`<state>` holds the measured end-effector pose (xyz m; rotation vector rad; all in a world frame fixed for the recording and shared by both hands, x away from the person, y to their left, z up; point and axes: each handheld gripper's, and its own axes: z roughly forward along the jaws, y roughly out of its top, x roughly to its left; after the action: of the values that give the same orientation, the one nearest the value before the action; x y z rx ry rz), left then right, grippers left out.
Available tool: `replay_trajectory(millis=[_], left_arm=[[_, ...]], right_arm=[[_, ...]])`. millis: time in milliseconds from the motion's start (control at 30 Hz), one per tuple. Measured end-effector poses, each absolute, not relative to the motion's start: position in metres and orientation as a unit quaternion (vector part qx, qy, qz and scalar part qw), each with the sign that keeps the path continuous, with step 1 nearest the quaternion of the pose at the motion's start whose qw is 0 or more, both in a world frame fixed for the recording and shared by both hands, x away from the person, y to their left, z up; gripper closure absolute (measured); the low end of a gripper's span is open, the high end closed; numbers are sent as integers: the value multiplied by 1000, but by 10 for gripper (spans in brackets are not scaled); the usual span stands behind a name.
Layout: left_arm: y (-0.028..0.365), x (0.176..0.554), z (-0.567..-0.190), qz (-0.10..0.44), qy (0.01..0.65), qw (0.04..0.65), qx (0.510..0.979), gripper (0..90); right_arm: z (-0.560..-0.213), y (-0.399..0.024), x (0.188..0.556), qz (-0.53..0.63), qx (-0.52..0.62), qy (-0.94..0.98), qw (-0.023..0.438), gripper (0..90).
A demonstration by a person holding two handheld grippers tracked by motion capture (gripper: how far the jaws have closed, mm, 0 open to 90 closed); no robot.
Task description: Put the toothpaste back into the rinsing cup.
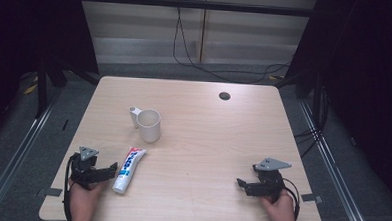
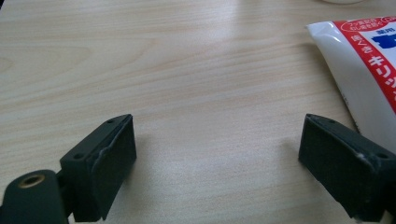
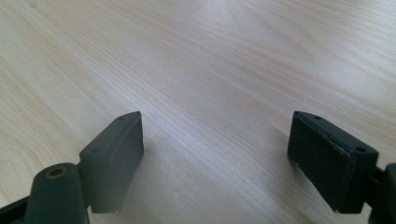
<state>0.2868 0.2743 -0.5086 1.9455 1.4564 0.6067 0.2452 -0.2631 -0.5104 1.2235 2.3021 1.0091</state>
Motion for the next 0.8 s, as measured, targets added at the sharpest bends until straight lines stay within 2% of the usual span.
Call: replay_trajectory(millis=[300, 367, 500, 800], left_arm=[[273, 289, -504, 214, 557, 296, 746, 126], [274, 291, -498, 196, 556, 272, 761, 161], [274, 295, -494, 178, 562, 261, 765, 173], [278, 302, -482, 136, 562, 256, 775, 203]], right_arm=[[-510, -263, 245, 355, 431, 811, 172, 179], [-510, -263, 245, 356, 432, 811, 172, 179], [-510, -263, 245, 355, 431, 811, 172, 179], [-510, -263, 245, 356, 431, 811, 172, 179]])
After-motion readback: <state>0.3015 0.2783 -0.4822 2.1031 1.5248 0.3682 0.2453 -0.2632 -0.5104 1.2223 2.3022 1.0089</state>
